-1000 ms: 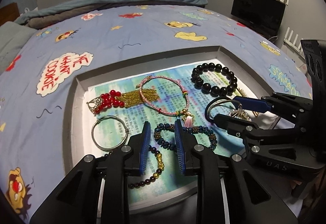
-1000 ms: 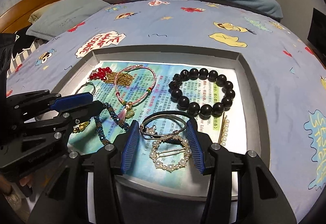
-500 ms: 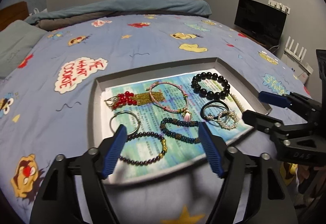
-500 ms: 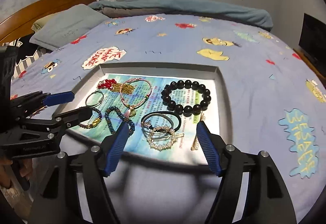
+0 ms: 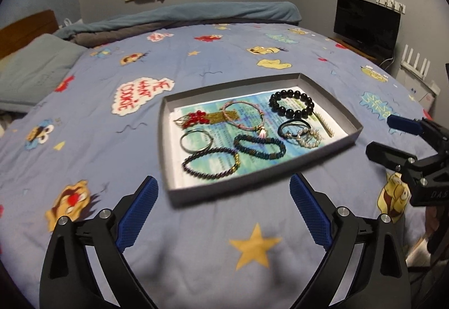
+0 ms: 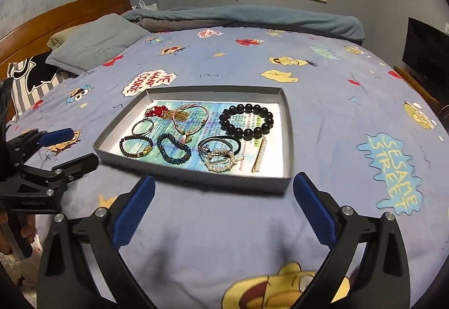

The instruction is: Organize jewelry

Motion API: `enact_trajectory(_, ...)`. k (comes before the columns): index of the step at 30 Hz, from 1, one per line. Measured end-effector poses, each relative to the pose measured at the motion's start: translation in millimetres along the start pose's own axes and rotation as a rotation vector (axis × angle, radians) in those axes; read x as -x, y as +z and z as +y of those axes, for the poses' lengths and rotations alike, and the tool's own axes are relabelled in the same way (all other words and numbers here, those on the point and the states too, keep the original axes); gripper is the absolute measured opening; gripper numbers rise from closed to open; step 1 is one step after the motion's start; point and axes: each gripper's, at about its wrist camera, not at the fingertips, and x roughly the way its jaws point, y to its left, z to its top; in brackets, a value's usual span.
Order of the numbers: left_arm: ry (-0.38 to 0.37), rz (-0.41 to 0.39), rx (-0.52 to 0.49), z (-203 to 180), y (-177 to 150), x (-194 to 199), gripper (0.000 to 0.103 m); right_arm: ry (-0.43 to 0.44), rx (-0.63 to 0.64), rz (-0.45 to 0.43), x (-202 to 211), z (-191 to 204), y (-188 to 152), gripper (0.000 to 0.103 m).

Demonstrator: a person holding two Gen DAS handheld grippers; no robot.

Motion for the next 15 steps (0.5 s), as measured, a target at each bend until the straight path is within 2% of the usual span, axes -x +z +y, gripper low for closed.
enact_trajectory(5, 0.009, -0.022, 0.039, -2.1, -5.0, 27.8, 0.096, -0.047, -0.006, -0.018, 19.9, 2.3, -5.4, 0.097)
enact_trajectory(9, 0.002, -0.024, 0.066, -6.3, -9.6, 44.6, 0.097, -0.044, -0.05, -0.024, 33.5, 1.9, -9.1, 0.097)
enact_trajectory(12, 0.044, -0.043, 0.053, -12.3, -12.4, 55.2, 0.098, -0.056, -0.059, -0.044, 43.3, 2.6, -12.2, 0.097)
enact_trajectory(15, 0.052, -0.06, 0.062, -14.0, -14.7, 62.3, 0.098, -0.061, -0.065, -0.064, 51.2, 3.6, -14.5, 0.097)
